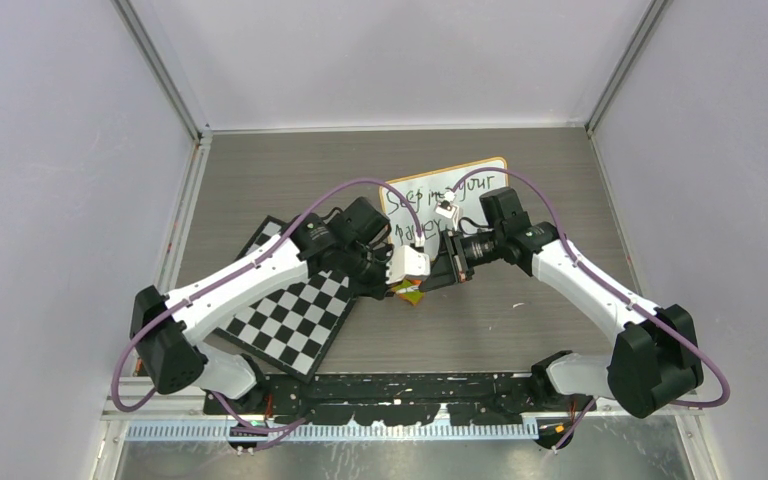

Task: Write a sentence on the whiteboard
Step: Insert the whiteboard marker without the cap into the pen cap.

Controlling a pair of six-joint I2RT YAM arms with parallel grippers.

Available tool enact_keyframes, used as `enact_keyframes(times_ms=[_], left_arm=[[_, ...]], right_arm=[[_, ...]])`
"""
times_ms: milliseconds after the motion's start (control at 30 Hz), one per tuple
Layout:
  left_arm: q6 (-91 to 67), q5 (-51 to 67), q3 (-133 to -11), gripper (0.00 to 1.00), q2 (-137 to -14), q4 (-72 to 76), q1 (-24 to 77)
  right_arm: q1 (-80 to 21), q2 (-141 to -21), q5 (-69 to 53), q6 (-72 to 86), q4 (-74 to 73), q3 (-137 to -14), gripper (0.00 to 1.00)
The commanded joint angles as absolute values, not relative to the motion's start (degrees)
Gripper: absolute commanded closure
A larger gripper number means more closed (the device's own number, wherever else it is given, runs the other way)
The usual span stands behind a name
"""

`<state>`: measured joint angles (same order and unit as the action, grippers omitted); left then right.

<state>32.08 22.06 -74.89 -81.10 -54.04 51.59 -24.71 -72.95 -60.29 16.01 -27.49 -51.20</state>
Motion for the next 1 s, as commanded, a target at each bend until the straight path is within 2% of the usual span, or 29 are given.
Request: enact_keyframes(times_ms=[0,967], left_arm=[[33.3,25.11,-76.2,1.0,-81.26,-54.92,52.03],[19.83,29.2,-82.81,1.0,-84.88,-48.39,51.24]], right_arm=[[-25.18,-72.41,-60.48,15.01,-26.32,-53.88,1.0],[-26.01,-73.99,-58.52,15.71,-25.06,-54.85,1.0]])
